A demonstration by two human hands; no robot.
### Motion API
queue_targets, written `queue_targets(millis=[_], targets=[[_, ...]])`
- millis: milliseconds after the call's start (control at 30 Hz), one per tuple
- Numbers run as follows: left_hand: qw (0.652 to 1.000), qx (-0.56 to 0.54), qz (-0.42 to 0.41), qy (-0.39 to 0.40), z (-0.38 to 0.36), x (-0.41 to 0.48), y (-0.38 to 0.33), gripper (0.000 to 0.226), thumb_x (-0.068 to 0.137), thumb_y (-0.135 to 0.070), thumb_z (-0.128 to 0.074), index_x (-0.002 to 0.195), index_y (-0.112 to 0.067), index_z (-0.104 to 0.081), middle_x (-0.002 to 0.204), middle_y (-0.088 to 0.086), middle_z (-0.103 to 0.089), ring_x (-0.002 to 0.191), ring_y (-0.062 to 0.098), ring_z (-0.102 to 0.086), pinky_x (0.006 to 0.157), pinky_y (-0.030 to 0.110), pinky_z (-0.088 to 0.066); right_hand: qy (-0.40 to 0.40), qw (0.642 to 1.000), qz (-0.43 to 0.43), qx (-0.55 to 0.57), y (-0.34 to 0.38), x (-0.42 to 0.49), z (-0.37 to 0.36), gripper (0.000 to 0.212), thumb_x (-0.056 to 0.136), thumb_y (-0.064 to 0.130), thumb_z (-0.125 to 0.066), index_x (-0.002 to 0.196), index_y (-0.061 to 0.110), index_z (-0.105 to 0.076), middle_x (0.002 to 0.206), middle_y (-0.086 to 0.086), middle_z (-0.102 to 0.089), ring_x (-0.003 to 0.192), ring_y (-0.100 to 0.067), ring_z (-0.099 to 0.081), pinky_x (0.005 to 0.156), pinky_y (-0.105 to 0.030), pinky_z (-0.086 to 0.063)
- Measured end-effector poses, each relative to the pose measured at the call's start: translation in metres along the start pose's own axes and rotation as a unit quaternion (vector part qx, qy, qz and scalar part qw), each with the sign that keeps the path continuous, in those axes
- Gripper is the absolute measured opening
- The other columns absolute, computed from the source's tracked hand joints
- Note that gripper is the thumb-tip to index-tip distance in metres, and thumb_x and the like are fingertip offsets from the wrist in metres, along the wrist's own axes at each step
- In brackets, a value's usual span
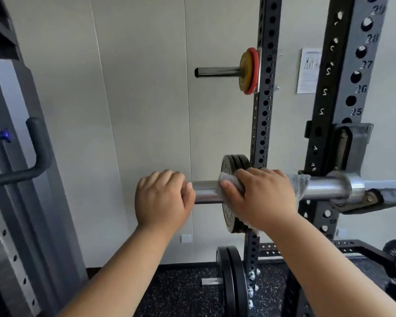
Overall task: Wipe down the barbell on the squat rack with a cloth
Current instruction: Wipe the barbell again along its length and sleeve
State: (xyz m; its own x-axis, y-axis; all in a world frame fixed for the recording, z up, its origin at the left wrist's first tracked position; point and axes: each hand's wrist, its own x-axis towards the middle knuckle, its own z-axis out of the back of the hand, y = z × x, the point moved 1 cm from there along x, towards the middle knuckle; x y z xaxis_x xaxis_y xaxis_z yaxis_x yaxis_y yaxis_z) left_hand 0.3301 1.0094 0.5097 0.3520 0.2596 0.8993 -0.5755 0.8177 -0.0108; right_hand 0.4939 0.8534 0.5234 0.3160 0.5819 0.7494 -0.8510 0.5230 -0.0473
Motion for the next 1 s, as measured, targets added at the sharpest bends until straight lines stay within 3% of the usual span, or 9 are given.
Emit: queue_targets(millis=[133, 233, 367, 467, 533, 600, 733, 867, 1000], targets=[[1.000, 0.022, -0.010, 0.015, 0.001, -0.004, -0.002, 0.024, 0.095, -0.034, -0.047, 0.083, -0.017, -0.060, 0.082, 0.004, -0.060, 0.076, 0.033, -0.054, 0.071, 0.042, -0.037, -0.014, 1.000, -0.007, -0.020, 0.035, 0.016, 0.000, 0.063, 0.105, 0.064, -0.024, 0.070, 0.023, -0.058, 0.063, 0.005, -0.059, 0.063, -0.025, -0.061, 0.073, -0.038, -0.046], [0.999, -0.005, -0.044, 0.006, 0.001, -0.012, 0.006, 0.029, 0.102, -0.030, -0.041, 0.094, -0.014, -0.064, 0.093, 0.007, -0.064, 0.084, 0.033, -0.056, 0.080, 0.044, -0.042, -0.037, 0.998, 0.047, 0.026, 0.070, 0.008, -0.011, 0.052, 0.107, 0.054, -0.027, 0.098, 0.027, -0.071, 0.085, 0.005, -0.071, 0.079, -0.027, -0.066, 0.080, -0.041, -0.046], [0.986, -0.102, -0.128, -0.013, 0.008, -0.023, 0.029, 0.043, 0.104, -0.020, -0.035, 0.120, -0.006, -0.072, 0.116, 0.006, -0.074, 0.102, 0.030, -0.066, 0.095, 0.040, -0.049, -0.047, 0.991, 0.098, 0.079, 0.066, -0.008, -0.009, 0.047, 0.107, 0.053, -0.035, 0.131, 0.030, -0.068, 0.112, 0.010, -0.072, 0.102, -0.023, -0.066, 0.093, -0.041, -0.047], [0.982, -0.178, -0.062, -0.004, 0.015, -0.006, 0.052, 0.037, 0.096, -0.020, -0.045, 0.117, -0.014, -0.075, 0.108, -0.002, -0.078, 0.091, 0.025, -0.072, 0.081, 0.035, -0.054, -0.038, 0.997, 0.041, 0.047, 0.038, -0.006, -0.006, 0.045, 0.107, 0.059, -0.033, 0.103, 0.032, -0.069, 0.087, 0.015, -0.066, 0.082, -0.017, -0.064, 0.086, -0.039, -0.051], [0.981, -0.186, 0.022, 0.046, 0.013, 0.004, 0.066, 0.041, 0.096, -0.036, -0.041, 0.120, -0.026, -0.072, 0.106, -0.010, -0.079, 0.088, 0.022, -0.074, 0.077, 0.036, -0.057, -0.035, 0.999, -0.018, 0.003, 0.031, 0.001, -0.005, 0.055, 0.107, 0.061, -0.025, 0.076, 0.028, -0.056, 0.067, 0.014, -0.053, 0.064, -0.015, -0.055, 0.077, -0.039, -0.052], [0.954, -0.267, 0.086, 0.102, 0.003, 0.002, 0.074, 0.045, 0.095, -0.047, -0.032, 0.106, -0.032, -0.073, 0.092, -0.014, -0.076, 0.085, 0.017, -0.070, 0.077, 0.036, -0.055, -0.056, 0.996, -0.060, -0.017, 0.040, 0.006, -0.005, 0.056, 0.108, 0.058, -0.025, 0.069, 0.026, -0.050, 0.062, 0.012, -0.049, 0.062, -0.019, -0.052, 0.077, -0.041, -0.050], [0.890, -0.423, 0.145, 0.090, -0.013, -0.011, 0.063, 0.041, 0.099, -0.047, -0.029, 0.090, -0.031, -0.066, 0.073, -0.009, -0.065, 0.069, 0.013, -0.063, 0.068, 0.041, -0.052, -0.097, 0.995, -0.010, 0.009, 0.094, 0.004, -0.016, 0.044, 0.107, 0.048, -0.036, 0.083, 0.025, -0.064, 0.078, 0.005, -0.065, 0.075, -0.029, -0.061, 0.078, -0.043, -0.043], [0.885, -0.429, 0.165, 0.079, -0.013, -0.016, 0.060, 0.031, 0.103, -0.043, -0.029, 0.091, -0.038, -0.058, 0.066, -0.014, -0.062, 0.059, 0.013, -0.059, 0.058, 0.033, -0.048, -0.077, 0.992, 0.093, 0.030, 0.119, -0.001, -0.023, 0.045, 0.109, 0.050, -0.035, 0.126, 0.024, -0.068, 0.106, 0.003, -0.071, 0.094, -0.030, -0.065, 0.088, -0.047, -0.047], [0.893, -0.421, 0.143, 0.069, -0.010, -0.018, 0.061, 0.042, 0.102, -0.044, -0.028, 0.099, -0.025, -0.066, 0.066, -0.018, -0.059, 0.059, 0.008, -0.053, 0.061, 0.030, -0.042, -0.060, 0.995, 0.081, 0.025, 0.083, 0.005, -0.016, 0.050, 0.107, 0.062, -0.032, 0.102, 0.029, -0.068, 0.087, 0.008, -0.068, 0.078, -0.021, -0.065, 0.082, -0.040, -0.051]])
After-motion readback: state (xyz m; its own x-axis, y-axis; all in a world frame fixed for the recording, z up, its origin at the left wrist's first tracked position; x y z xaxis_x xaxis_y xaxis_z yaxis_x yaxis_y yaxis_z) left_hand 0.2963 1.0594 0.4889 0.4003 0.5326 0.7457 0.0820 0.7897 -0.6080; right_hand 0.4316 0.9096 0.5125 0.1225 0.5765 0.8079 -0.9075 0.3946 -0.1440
